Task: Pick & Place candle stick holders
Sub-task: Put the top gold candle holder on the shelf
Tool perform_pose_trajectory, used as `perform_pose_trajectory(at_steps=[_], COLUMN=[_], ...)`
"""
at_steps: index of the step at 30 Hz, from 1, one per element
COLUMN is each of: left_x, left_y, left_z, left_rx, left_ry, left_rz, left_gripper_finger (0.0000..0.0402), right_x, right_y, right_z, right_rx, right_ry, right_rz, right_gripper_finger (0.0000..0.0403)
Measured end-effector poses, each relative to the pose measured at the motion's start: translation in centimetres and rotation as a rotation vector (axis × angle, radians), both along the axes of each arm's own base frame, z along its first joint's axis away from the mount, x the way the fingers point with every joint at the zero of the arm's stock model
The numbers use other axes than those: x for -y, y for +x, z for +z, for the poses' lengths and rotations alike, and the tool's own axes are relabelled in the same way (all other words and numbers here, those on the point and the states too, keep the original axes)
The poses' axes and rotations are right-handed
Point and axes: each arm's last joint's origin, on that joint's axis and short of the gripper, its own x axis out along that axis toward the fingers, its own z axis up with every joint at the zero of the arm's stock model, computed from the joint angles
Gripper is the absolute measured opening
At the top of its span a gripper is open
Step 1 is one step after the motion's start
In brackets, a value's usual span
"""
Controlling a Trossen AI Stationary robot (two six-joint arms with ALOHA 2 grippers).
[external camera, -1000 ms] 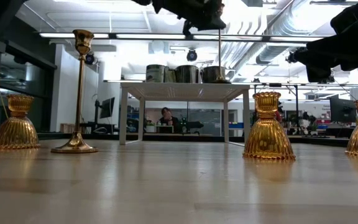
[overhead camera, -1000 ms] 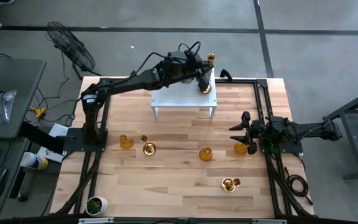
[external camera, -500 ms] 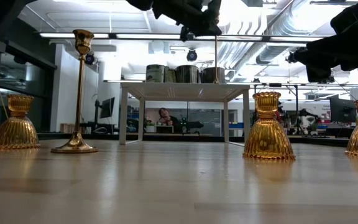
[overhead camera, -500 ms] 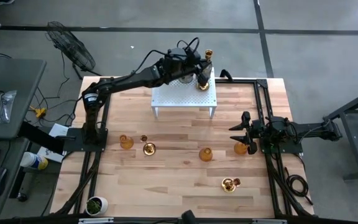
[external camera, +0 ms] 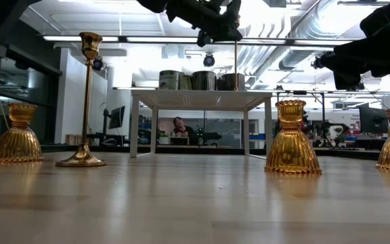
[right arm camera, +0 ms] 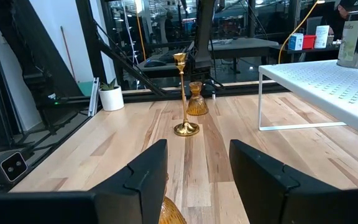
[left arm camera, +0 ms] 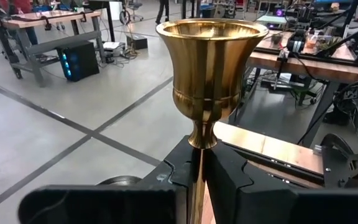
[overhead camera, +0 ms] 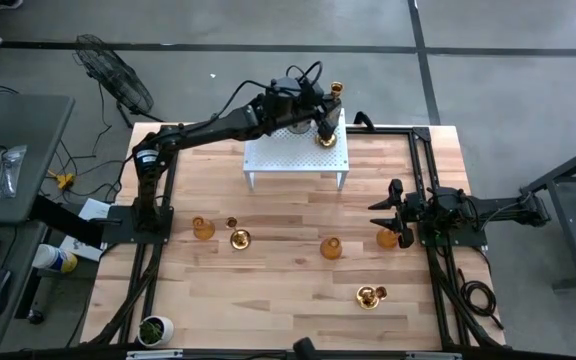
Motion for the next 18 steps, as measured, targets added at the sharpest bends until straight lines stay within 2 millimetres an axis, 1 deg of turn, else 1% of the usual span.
perform_pose_trajectory(at_steps=[18], left_x=[0.04], left_y=[0.06], left_z=[-0.06], left_rx=[-0.01], left_ry=[0.015], left_rz=[-0.017], left_gripper_finger=[0.0028], right_x=[0.0], right_y=[0.0], right_z=[0.0], right_rx=[0.0], right_ry=[0.0], right_rz=[0.0], right_gripper_finger=[0.0165])
